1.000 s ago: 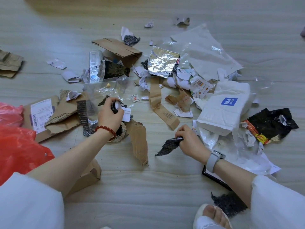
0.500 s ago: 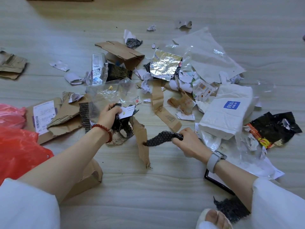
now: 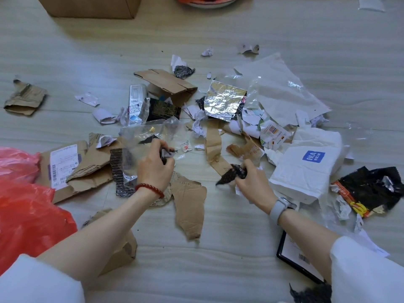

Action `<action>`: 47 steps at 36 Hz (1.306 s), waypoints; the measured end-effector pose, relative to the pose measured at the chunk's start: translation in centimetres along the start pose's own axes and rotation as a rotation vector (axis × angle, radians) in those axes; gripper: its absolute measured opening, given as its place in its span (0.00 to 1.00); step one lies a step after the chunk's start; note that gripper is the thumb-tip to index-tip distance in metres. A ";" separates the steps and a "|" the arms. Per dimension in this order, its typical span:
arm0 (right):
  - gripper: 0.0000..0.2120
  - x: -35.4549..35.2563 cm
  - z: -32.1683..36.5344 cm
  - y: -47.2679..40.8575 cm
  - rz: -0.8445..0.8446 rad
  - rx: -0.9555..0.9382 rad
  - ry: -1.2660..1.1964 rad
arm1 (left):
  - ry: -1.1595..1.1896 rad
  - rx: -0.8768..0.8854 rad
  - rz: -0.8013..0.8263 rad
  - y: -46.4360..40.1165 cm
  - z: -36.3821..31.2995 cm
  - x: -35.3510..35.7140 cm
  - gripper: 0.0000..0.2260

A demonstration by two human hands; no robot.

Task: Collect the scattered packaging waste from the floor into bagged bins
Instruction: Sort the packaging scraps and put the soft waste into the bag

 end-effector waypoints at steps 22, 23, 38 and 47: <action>0.20 -4.5 -0.2 -3.6 -0.027 -0.111 0.120 | -0.473 0.356 0.396 -0.1 -2.8 10.8 0.25; 0.20 -4.9 -0.4 -3.9 -0.050 -0.108 0.175 | -0.504 0.375 0.437 0.0 -3.1 11.9 0.30; 0.29 0.8 -3.1 -8.4 0.095 -0.237 0.578 | -0.510 0.319 0.490 2.2 -1.7 16.7 0.38; 0.28 1.5 -4.0 -8.0 0.024 -0.152 0.652 | -0.544 0.420 0.325 2.8 -1.2 16.3 0.24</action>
Point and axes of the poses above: each hand's wrist, its own y-axis away from the middle knuckle, its own x-axis out of the palm, z = x × y, the point moved 6 cm from there along -y, towards the middle knuckle, and after that the axes turned 7 degrees about -z, right-handed, at the moved point
